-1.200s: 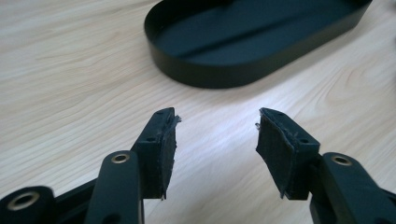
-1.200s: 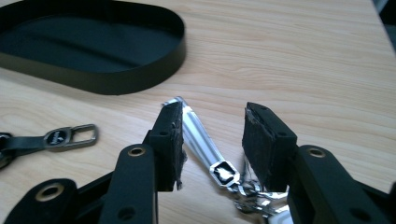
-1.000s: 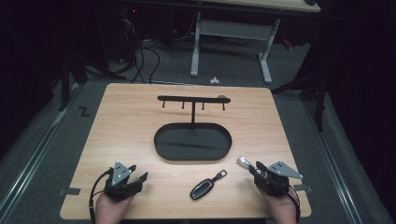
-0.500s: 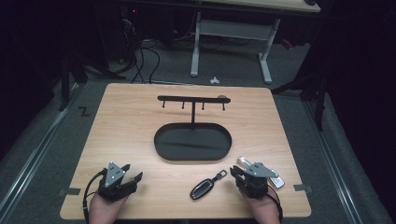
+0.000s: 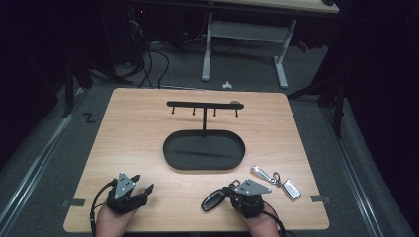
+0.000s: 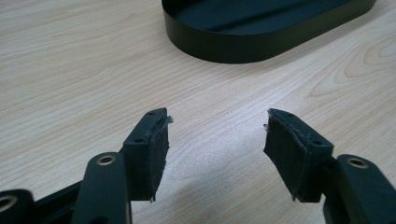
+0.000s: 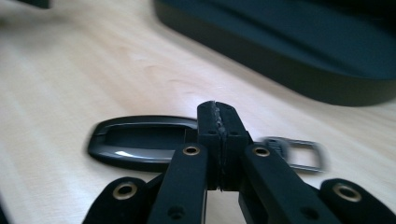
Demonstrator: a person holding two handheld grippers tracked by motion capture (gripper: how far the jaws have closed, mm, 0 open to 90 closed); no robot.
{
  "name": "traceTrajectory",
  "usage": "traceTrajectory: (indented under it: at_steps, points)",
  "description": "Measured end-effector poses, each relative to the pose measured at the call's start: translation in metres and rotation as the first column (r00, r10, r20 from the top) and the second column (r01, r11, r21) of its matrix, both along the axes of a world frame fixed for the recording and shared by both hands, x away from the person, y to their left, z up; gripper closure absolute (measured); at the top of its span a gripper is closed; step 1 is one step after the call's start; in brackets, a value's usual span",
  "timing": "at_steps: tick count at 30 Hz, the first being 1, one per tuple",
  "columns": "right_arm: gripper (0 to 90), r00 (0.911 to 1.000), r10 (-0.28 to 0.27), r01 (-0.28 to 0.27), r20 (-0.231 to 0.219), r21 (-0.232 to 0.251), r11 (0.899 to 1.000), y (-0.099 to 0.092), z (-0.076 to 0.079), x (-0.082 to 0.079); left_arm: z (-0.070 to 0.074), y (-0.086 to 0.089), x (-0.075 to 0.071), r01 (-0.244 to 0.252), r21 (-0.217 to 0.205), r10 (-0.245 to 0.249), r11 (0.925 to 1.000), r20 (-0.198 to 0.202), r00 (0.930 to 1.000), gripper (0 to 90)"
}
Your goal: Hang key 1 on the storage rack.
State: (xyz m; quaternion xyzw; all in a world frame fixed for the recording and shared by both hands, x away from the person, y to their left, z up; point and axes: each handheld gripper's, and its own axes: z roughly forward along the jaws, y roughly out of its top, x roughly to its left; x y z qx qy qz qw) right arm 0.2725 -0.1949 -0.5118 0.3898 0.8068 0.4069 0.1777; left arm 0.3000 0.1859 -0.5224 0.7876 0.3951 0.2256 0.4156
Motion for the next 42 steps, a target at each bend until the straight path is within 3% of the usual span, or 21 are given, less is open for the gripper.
traceTrajectory:
  at_steps: [8, 15, 29, 42]
  points:
    - [90.0, 0.9949, 0.099, -0.098, 0.015, -0.054, 0.994, 0.029, -0.005, -0.009, -0.001, 0.000, 0.000, 0.003, 0.005, -0.003, 1.0000, -0.007, 1.0000, 38.9]
    - [90.0, 0.9927, 0.121, -0.120, 0.000, -0.086, 0.989, 0.035, -0.009, -0.010, -0.001, -0.001, 0.000, 0.005, 0.007, -0.005, 1.0000, -0.006, 1.0000, 38.8]
    - [90.0, 0.9948, 0.101, -0.101, 0.001, -0.104, 0.989, 0.021, -0.008, -0.017, 0.001, -0.013, 0.004, 0.041, 0.008, -0.041, 0.9991, 0.002, 0.9992, 38.6]
    - [90.0, 1.0000, 0.005, -0.005, -0.007, -0.087, 0.996, -0.012, -0.008, -0.016, 0.003, -0.028, 0.010, 0.079, 0.011, -0.079, 0.9968, 0.008, 0.9968, 38.4]
